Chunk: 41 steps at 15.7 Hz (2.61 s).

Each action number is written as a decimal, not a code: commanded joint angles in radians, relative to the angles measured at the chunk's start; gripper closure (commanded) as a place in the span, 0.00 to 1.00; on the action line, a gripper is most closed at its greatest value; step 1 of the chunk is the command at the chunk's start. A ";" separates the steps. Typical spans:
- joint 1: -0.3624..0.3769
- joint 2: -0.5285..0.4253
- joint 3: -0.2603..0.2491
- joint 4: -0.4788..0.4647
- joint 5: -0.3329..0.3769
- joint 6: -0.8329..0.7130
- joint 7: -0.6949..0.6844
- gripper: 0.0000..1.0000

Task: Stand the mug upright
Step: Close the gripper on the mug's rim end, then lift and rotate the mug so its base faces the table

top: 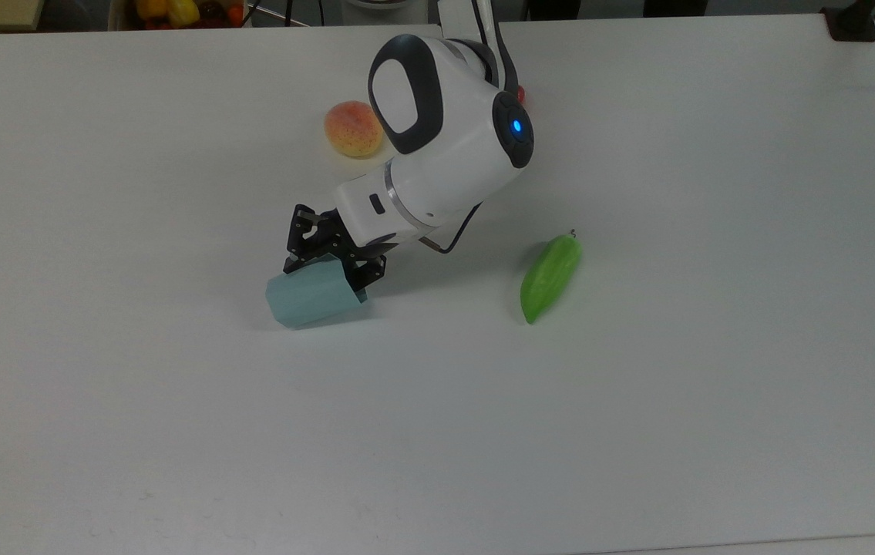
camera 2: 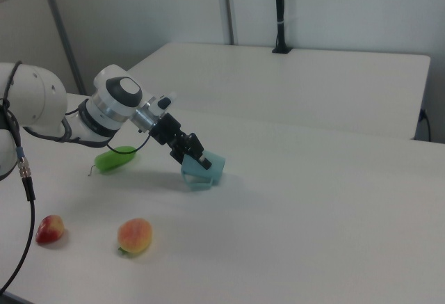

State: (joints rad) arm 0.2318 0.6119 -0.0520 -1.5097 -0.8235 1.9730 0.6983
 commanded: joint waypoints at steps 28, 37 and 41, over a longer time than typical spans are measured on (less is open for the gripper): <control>-0.235 -0.491 -0.040 -0.354 0.868 0.029 -0.803 1.00; -0.241 -0.299 -0.040 -0.314 0.893 0.096 -0.879 1.00; -0.246 -0.268 -0.040 -0.291 0.894 0.103 -0.921 1.00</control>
State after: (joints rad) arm -0.0209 0.3304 -0.0759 -1.8317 0.0402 2.0725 -0.1699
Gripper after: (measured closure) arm 0.916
